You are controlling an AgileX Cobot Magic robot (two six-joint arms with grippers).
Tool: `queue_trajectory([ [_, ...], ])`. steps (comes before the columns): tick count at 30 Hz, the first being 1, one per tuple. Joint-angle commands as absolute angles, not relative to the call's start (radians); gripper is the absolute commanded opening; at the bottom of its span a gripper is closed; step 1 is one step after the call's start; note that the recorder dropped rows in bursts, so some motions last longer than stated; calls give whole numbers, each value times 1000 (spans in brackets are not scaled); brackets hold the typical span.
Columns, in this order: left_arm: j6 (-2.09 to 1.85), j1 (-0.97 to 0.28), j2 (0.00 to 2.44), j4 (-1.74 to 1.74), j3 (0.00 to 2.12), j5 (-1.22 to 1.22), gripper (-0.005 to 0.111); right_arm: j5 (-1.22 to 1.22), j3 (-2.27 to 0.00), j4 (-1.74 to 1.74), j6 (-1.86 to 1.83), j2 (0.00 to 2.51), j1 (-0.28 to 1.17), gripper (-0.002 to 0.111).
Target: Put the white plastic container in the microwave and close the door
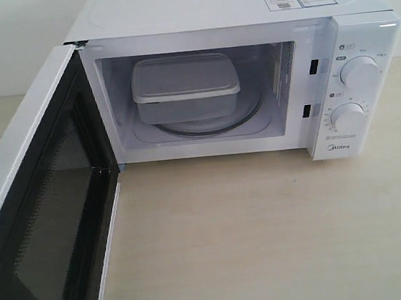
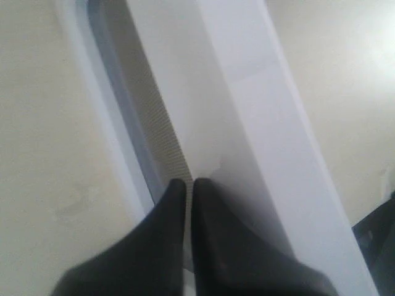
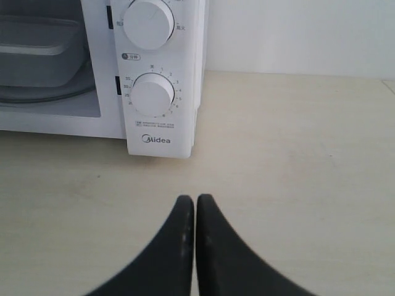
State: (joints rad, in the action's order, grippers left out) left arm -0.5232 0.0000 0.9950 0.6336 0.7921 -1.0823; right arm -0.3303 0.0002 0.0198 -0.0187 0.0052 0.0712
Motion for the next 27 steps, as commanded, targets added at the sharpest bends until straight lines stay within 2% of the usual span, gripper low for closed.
queue_trajectory([
  [1,-607,-35,998,726,776,-1072,4,-327,0,32,-21,0,69,1],
  [4,-623,-123,998,741,776,-1029,4,-327,0,32,-21,0,69,1],
  [16,-692,-299,998,887,776,-890,4,-321,0,32,-21,0,69,1],
  [27,-809,-452,995,949,776,-947,4,-321,0,32,-21,0,69,1],
])
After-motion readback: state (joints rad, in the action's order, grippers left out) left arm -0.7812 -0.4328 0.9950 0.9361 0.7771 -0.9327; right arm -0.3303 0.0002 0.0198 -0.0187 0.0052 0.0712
